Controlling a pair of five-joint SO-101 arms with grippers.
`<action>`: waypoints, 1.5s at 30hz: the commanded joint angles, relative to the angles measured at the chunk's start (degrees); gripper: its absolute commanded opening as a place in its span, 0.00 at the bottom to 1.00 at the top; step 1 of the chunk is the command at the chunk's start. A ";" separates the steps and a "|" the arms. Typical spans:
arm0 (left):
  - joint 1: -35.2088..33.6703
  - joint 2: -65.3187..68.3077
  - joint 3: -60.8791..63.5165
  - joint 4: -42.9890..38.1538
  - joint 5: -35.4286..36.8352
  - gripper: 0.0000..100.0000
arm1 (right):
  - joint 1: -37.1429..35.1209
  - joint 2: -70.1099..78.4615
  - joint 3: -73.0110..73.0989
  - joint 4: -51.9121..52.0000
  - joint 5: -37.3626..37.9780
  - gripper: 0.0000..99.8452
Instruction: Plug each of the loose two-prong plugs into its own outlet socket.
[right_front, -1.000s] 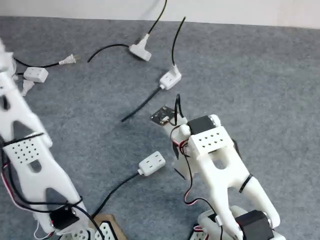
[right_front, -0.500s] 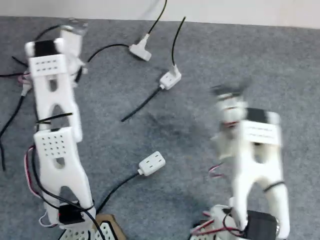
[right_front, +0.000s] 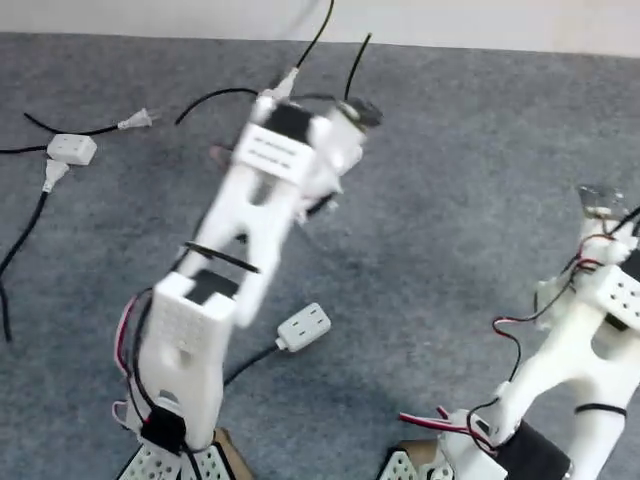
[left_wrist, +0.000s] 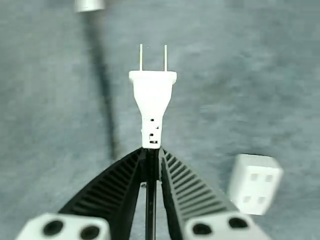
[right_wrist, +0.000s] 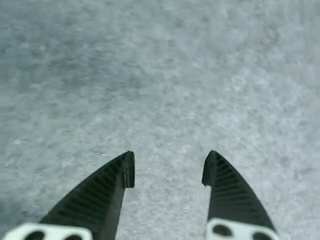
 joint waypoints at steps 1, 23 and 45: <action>7.96 -4.09 0.31 0.44 0.53 0.01 | 3.82 -2.15 -1.19 -2.86 0.88 0.23; 20.70 8.57 -13.76 0.18 -2.46 0.25 | 0.40 -2.33 13.41 -11.47 3.52 0.23; -34.33 -1.80 -8.75 -0.18 3.60 0.27 | -46.99 -1.54 -5.93 8.40 -33.05 0.23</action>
